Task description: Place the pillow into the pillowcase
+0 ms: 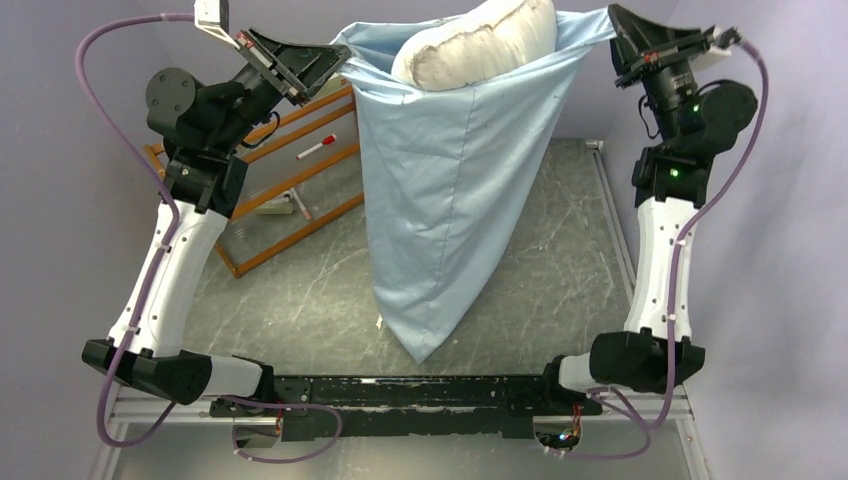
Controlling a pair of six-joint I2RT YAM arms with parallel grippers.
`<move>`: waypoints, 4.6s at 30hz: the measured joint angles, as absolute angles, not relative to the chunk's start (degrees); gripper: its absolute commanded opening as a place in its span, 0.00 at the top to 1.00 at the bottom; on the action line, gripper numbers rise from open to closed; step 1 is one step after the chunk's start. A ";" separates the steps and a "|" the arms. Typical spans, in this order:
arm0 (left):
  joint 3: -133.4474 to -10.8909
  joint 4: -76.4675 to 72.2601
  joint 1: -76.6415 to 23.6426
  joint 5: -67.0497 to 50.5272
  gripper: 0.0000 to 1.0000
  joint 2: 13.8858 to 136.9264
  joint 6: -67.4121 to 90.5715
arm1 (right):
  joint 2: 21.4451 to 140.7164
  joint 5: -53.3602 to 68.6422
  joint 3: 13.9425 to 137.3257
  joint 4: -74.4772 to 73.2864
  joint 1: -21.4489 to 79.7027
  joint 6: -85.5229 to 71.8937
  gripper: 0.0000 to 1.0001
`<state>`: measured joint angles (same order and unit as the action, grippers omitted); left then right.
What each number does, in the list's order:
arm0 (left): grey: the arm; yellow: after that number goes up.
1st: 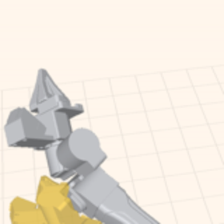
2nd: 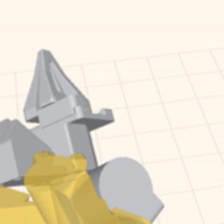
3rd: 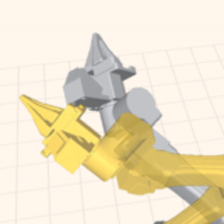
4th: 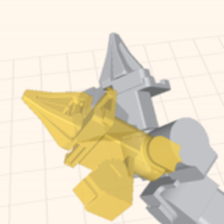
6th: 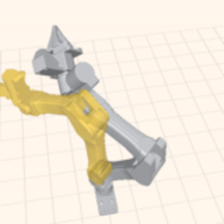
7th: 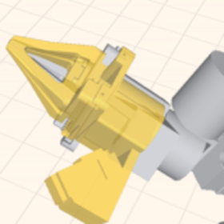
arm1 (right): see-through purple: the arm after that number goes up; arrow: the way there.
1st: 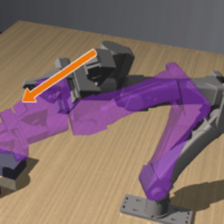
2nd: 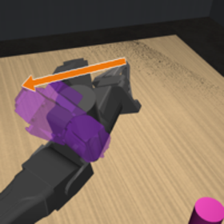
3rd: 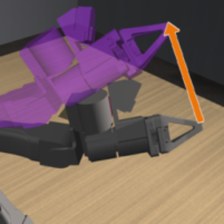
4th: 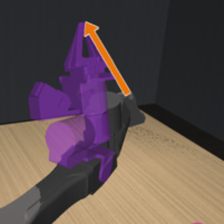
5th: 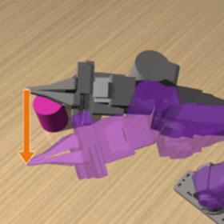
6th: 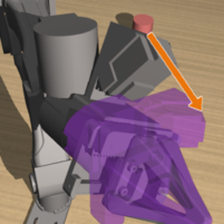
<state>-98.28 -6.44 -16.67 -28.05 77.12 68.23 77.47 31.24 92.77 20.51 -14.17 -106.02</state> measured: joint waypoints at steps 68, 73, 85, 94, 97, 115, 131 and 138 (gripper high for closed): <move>-62.39 24.01 -37.50 -9.72 0.39 67.31 22.59 | 76.88 7.44 69.23 -18.17 3.53 -35.31 0.00; -56.86 26.55 -37.41 -3.03 0.37 62.15 22.76 | 83.35 19.57 71.09 -17.37 0.73 -32.34 0.01; -48.80 22.96 -22.37 -5.02 0.37 62.76 23.73 | 98.19 36.58 71.42 -18.35 -4.45 -30.46 0.06; -47.72 16.97 -15.79 -12.05 0.37 69.30 23.38 | 84.09 44.12 63.70 -14.63 -5.78 -34.92 0.15; -47.79 16.40 -15.03 -13.52 0.37 70.24 23.16 | 78.48 45.80 62.19 -13.54 -5.82 -36.25 0.19; -47.94 15.18 -12.67 -18.28 0.38 72.51 22.90 | 62.83 36.14 54.37 -26.46 -6.24 -28.60 0.08; -49.78 14.68 -11.25 -19.90 0.39 76.88 22.68 | 64.31 32.40 52.75 -28.25 -7.99 -30.74 0.16; -49.78 14.46 -10.90 -20.69 0.40 77.56 22.68 | 55.68 45.28 48.49 -19.90 -8.54 -34.52 0.39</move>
<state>-49.78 14.46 -10.90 -20.69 77.56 22.68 55.68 45.28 48.49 -19.90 -8.54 -34.52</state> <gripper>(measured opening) 0.603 0.720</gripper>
